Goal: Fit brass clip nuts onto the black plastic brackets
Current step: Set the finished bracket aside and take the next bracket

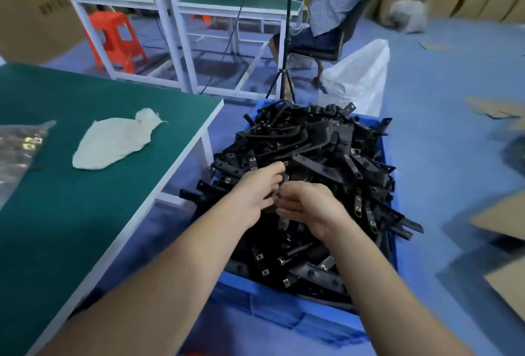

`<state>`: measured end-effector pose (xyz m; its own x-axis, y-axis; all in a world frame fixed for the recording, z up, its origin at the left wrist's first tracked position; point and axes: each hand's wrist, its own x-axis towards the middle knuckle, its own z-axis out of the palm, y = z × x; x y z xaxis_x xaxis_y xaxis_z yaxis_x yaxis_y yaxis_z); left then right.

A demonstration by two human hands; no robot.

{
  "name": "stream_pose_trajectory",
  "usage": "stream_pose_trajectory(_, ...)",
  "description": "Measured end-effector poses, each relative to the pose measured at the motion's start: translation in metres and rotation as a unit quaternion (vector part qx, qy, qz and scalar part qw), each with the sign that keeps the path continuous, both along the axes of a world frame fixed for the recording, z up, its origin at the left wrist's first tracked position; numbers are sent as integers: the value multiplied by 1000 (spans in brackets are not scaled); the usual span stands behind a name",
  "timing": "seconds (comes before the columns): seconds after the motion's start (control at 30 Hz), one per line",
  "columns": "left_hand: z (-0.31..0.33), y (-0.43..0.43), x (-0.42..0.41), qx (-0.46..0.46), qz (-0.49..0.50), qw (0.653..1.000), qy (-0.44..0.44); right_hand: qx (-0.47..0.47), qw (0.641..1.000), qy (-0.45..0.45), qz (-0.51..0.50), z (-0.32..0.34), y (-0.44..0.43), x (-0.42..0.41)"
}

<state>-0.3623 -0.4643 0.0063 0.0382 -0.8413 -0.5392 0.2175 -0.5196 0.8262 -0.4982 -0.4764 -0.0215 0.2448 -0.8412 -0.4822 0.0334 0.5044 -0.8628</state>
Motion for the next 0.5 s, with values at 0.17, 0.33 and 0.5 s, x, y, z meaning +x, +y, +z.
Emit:
stream_pose_trajectory(0.17,2,3,29,-32,89,995,-37,-34,999,-26,26,7,6,54)
stream_pose_trajectory(0.33,26,22,79,-129,174,968,-125,-80,993,-61,56,39,17,115)
stream_pose_trajectory(0.5,60,66,142,-198,224,917,-264,-135,980,-82,121,75,41,194)
